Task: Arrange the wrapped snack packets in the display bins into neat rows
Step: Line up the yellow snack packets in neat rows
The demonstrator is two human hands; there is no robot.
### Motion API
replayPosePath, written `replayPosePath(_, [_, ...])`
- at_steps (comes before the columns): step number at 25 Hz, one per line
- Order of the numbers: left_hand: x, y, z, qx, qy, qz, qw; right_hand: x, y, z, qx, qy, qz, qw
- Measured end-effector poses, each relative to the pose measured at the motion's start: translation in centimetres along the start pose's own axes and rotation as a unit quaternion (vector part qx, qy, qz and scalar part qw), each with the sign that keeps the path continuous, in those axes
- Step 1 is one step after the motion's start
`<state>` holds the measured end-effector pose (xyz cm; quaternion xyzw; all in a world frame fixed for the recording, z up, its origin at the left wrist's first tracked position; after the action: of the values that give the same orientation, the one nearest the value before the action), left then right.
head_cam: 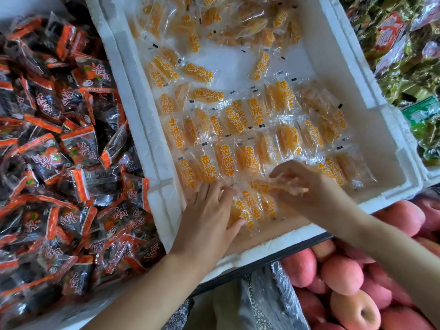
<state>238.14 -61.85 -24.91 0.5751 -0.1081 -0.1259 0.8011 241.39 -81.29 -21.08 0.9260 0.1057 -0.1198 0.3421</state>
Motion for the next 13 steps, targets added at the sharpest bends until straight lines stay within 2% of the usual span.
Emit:
replayPosePath(3, [0.0,-0.1,0.1,0.017,0.007,-0.010,1.000,0.9,2.9,-1.4,-0.057,0.043,-0.018,0.997])
replayPosePath(6, [0.0,-0.2,0.1,0.009,0.014,-0.003,1.000,2.3,2.3,-1.4,-0.141,0.047,-0.114,0.982])
replayPosePath(8, [0.0,-0.3,0.1,0.004,0.005,0.014,1.000,2.9,0.4,-0.8,-0.171,0.047,-0.146,0.973])
replayPosePath(13, [0.0,-0.5,0.0,0.009,-0.021,0.005,1.000,2.8,-2.3,0.4,-0.033,0.060,-0.050,0.996])
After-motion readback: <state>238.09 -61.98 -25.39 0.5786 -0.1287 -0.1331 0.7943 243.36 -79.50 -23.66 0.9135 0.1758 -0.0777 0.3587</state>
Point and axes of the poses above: each hand's wrist, its own x-axis towards the middle knuckle, its own y-axis out of the back of the hand, z = x × y, the point moved 1 cm from there along x, towards the middle knuckle, and after that the axes turned 2 degrees about z, right-handed, at the moved point
